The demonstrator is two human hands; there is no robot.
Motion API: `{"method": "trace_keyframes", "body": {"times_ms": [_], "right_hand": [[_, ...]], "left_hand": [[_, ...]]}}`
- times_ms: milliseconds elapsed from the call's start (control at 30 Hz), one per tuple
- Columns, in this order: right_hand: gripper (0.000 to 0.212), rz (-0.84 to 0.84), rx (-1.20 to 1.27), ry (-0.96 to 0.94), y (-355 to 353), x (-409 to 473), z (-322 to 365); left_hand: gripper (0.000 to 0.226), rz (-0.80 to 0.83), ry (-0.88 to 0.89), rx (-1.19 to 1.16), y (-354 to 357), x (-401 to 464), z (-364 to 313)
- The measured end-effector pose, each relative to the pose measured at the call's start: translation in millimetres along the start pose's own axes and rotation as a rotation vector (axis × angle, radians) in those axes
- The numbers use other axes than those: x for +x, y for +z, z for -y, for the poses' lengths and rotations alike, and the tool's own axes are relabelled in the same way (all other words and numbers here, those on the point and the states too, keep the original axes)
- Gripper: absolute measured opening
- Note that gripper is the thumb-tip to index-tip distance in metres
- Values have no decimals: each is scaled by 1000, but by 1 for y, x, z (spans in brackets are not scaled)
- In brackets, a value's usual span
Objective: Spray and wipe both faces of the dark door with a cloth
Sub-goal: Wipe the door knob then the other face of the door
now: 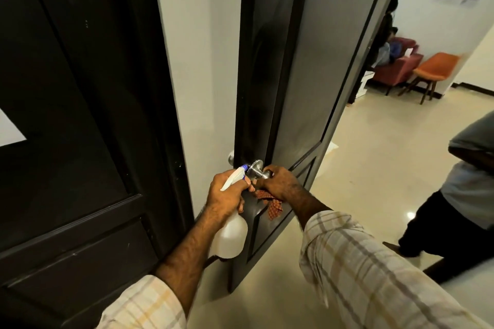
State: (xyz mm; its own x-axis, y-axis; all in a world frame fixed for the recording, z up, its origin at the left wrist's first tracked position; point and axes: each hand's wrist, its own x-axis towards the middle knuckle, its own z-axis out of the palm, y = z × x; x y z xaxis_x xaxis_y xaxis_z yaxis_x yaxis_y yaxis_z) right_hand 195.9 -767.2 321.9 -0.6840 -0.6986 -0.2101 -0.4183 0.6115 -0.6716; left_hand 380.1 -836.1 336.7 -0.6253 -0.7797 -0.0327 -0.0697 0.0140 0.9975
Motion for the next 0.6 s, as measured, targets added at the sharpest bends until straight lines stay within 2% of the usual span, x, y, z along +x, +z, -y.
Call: {"method": "trace_keyframes", "body": {"times_ms": [600], "right_hand": [[58, -77, -25, -50, -48, -61, -83]], "left_hand": [[8, -98, 16, 59, 70, -92, -11]]}}
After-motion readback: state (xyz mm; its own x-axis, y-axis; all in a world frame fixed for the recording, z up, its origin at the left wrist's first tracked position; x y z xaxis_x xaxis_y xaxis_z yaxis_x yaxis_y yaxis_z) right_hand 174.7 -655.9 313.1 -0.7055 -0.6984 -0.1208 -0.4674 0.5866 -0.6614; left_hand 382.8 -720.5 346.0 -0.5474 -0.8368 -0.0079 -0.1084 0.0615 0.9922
